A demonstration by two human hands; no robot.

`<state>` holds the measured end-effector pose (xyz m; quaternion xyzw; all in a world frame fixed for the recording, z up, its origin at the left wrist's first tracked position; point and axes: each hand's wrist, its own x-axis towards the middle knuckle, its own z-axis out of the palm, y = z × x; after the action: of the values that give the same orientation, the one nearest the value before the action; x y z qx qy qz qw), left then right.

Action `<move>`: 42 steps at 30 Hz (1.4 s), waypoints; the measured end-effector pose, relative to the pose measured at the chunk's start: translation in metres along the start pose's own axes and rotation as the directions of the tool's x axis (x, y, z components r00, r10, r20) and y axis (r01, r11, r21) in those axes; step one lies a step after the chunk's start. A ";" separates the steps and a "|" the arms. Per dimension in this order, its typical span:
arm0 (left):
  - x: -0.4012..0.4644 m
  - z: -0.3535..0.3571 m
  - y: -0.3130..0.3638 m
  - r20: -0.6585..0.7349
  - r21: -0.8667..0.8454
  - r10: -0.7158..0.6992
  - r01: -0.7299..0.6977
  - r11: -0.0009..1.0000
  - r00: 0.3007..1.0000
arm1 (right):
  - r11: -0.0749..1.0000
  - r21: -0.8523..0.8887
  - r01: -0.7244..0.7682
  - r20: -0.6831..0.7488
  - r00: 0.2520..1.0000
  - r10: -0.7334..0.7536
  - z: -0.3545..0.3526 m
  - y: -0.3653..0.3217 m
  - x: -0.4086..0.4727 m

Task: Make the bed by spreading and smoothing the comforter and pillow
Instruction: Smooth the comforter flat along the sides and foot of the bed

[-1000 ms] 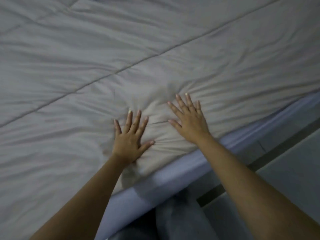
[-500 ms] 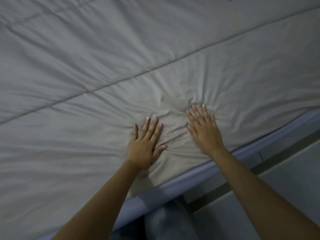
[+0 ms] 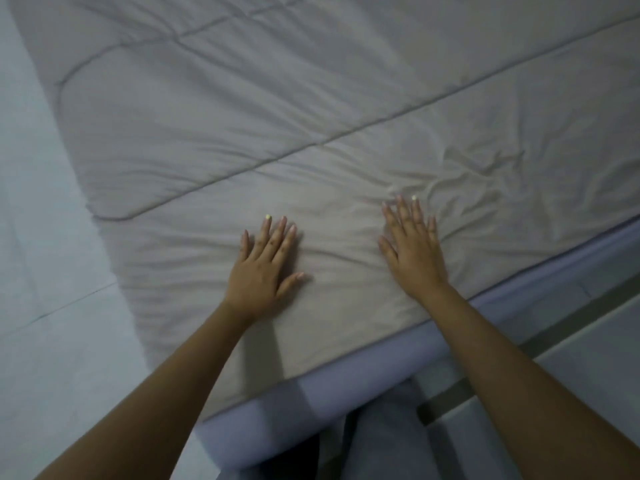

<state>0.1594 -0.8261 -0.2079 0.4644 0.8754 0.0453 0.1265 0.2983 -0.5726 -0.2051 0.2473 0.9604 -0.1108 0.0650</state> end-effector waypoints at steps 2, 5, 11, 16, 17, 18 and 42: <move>-0.025 -0.001 -0.025 0.002 -0.001 -0.009 0.009 1.000 1.000 | 1.000 0.006 0.002 -0.003 1.000 -0.002 0.010 -0.038 -0.011; -0.047 0.003 -0.048 0.027 -0.007 -0.026 0.026 1.000 0.999 | 1.000 0.019 0.024 -0.013 1.000 -0.024 0.024 -0.075 -0.021; -0.057 0.008 -0.061 0.034 -0.018 -0.051 0.052 0.998 0.998 | 0.997 0.011 0.073 -0.006 0.997 -0.073 0.036 -0.107 -0.027; -0.067 0.008 -0.068 0.019 -0.023 -0.004 0.005 1.000 1.000 | 1.000 0.002 0.014 -0.008 1.000 -0.014 0.037 -0.125 -0.045; -0.071 0.008 -0.071 0.009 -0.028 -0.007 0.007 1.000 1.000 | 1.000 0.004 -0.008 -0.013 1.000 0.008 0.039 -0.130 -0.049; -0.077 0.008 -0.075 0.005 -0.036 -0.017 0.017 0.999 1.000 | 0.999 0.005 -0.035 -0.017 0.999 0.035 0.042 -0.138 -0.054; -0.201 0.042 -0.080 0.109 -0.035 0.078 -0.075 0.997 0.991 | 0.999 0.036 -0.006 -0.148 0.989 0.011 0.100 -0.192 -0.172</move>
<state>0.2144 -1.0382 -0.2283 0.4976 0.8477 0.0379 0.1798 0.3610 -0.8402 -0.2357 0.2599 0.9594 -0.1090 -0.0104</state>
